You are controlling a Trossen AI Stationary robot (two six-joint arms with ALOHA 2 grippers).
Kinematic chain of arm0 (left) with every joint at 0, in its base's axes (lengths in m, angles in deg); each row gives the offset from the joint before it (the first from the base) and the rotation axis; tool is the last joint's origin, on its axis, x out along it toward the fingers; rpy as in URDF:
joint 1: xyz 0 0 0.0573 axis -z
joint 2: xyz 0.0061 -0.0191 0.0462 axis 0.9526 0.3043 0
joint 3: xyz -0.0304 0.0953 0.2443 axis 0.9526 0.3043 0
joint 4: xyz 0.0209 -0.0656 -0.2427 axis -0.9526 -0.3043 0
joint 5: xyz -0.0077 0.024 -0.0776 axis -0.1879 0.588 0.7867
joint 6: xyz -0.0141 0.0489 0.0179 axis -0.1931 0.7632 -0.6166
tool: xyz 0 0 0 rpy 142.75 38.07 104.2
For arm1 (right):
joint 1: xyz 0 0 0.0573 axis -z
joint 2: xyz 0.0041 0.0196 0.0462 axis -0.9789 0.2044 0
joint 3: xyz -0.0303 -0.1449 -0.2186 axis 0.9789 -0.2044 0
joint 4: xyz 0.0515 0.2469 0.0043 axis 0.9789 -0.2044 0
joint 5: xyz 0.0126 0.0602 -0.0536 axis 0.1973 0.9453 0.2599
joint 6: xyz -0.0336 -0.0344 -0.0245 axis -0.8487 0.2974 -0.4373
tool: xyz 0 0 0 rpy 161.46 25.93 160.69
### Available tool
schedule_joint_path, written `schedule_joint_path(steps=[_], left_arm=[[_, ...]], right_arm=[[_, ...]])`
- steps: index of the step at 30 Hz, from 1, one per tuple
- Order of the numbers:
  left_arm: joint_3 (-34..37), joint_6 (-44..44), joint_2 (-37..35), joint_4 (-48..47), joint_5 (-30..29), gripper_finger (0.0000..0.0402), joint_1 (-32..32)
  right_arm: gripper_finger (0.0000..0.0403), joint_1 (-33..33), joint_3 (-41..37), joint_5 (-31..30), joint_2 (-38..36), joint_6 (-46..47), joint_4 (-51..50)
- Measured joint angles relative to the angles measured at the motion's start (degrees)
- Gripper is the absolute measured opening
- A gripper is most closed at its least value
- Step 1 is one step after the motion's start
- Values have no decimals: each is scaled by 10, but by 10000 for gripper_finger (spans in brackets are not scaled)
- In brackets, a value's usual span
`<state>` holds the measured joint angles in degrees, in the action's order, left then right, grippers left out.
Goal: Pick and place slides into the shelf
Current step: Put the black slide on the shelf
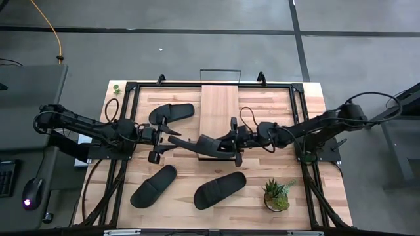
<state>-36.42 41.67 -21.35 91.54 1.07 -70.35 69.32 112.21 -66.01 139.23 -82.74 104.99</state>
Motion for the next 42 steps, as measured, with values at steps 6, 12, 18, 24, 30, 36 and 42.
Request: schedule_joint_path(steps=[6,12,18,24,30,36,42], left_arm=[[0,-13,0,0,0,198,0],[0,-23,0,0,-1,197,0],[0,-24,0,0,-1,172,0],[0,-18,0,0,6,107,0],[0,-17,-1,0,8,60,0],[0,4,-1,-2,2,61,0],[0,29,-1,-16,1,57,0]], right_arm=[[0,0,4,0,3,-10,-2],[0,0,4,-3,3,-10,-1],[0,0,4,-4,3,-19,-2],[0,0,4,-7,3,-27,-3],[0,0,4,-23,3,-29,-5],[0,0,3,-38,2,-30,-7],[0,2,3,-39,2,-32,-10]])
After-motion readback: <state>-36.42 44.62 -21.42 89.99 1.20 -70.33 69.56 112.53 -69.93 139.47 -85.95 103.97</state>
